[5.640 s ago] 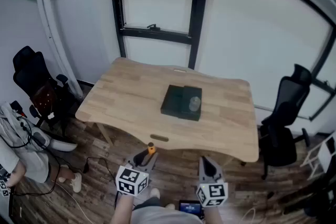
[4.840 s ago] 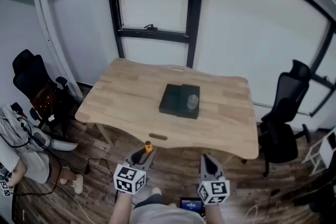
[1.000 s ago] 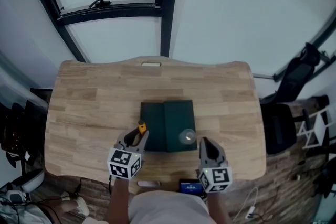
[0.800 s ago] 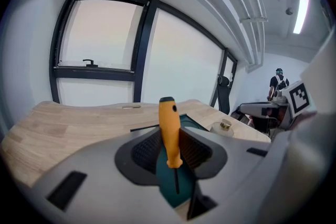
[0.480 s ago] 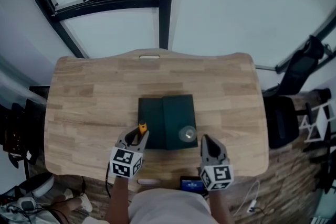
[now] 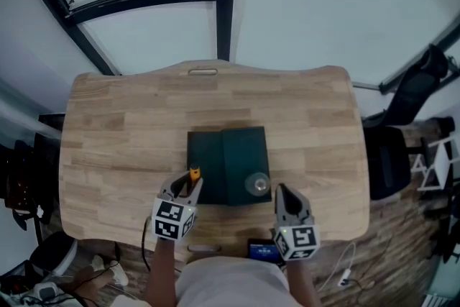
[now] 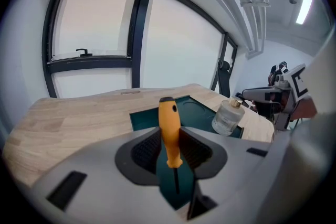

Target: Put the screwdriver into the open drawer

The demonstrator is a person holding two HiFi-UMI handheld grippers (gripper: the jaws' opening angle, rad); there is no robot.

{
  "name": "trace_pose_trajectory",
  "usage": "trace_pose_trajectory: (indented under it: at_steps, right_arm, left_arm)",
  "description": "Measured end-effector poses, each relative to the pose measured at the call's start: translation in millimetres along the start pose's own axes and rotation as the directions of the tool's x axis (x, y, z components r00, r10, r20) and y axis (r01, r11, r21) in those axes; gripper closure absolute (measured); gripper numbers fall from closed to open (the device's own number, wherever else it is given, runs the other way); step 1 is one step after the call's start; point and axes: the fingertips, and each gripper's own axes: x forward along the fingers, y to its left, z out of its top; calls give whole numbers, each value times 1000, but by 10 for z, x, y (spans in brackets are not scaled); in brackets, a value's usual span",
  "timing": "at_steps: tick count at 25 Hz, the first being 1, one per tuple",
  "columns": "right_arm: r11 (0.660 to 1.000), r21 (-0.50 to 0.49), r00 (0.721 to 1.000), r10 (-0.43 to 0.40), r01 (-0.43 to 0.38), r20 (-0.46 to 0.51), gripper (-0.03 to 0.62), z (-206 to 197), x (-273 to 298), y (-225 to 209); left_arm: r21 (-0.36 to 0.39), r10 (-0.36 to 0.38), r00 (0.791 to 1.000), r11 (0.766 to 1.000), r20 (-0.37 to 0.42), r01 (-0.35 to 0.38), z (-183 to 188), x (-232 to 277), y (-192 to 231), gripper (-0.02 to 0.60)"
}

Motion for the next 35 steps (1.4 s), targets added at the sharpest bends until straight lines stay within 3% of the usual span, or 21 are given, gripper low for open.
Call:
trace_pose_trajectory:
  at_steps: [9,35]
  right_arm:
    - [1000,10,1000,1,0,-24,597,-85,82,-77]
    - [1000,11,999,-4,5,-46,597,-76,224,-129]
  left_arm:
    - [28,-16,997,999,-72,18,-159,146,-37,472]
    - [-20,-82,977,997,-197,80,-357,361,-72,472]
